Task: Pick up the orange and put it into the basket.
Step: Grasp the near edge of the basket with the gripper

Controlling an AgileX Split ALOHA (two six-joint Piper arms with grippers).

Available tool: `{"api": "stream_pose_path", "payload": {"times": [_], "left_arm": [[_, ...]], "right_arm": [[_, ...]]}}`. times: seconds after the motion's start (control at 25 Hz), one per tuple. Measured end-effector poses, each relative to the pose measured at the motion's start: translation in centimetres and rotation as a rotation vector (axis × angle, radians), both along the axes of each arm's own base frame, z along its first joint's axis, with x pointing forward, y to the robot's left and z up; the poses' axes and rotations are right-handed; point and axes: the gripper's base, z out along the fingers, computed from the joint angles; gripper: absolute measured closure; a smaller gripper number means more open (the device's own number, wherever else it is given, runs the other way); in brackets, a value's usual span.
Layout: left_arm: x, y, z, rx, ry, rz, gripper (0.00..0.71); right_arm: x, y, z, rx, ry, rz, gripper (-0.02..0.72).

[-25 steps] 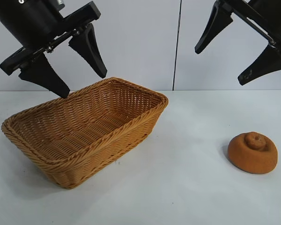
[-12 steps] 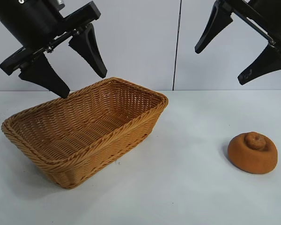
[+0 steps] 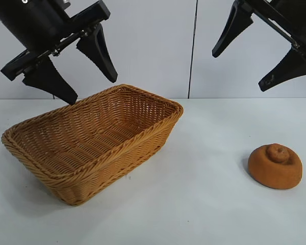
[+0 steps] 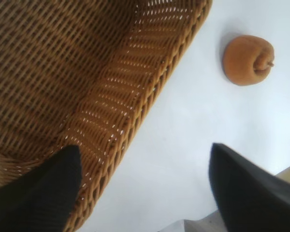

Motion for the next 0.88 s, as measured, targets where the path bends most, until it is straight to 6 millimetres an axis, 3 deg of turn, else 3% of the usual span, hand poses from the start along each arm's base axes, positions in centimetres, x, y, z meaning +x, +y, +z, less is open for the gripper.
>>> {"api": "stream_pose_path", "payload": {"times": [0.24,0.48,0.6,0.72,0.88], "left_arm": [[0.3,0.8,0.4,0.000,-0.025,0.027,0.184],[-0.4,4.4,4.2,0.027,-0.087,0.185,0.184],[-1.5,5.3,5.3,0.073,-0.060,0.268,0.184],[-2.5,6.0,4.6,0.101,0.007,0.387,0.184],[-3.6,6.7,1.2,0.133,0.134,0.543,0.184]], "right_arm": [[0.1,0.0,0.0,0.000,-0.006,-0.004,0.051],[0.1,0.0,0.0,0.000,-0.007,-0.004,0.051],[0.1,0.0,0.0,0.000,-0.007,-0.005,0.051],[0.1,0.0,0.0,0.000,-0.007,-0.005,0.051],[0.1,0.0,0.0,0.000,-0.007,-0.005,0.051]]}}
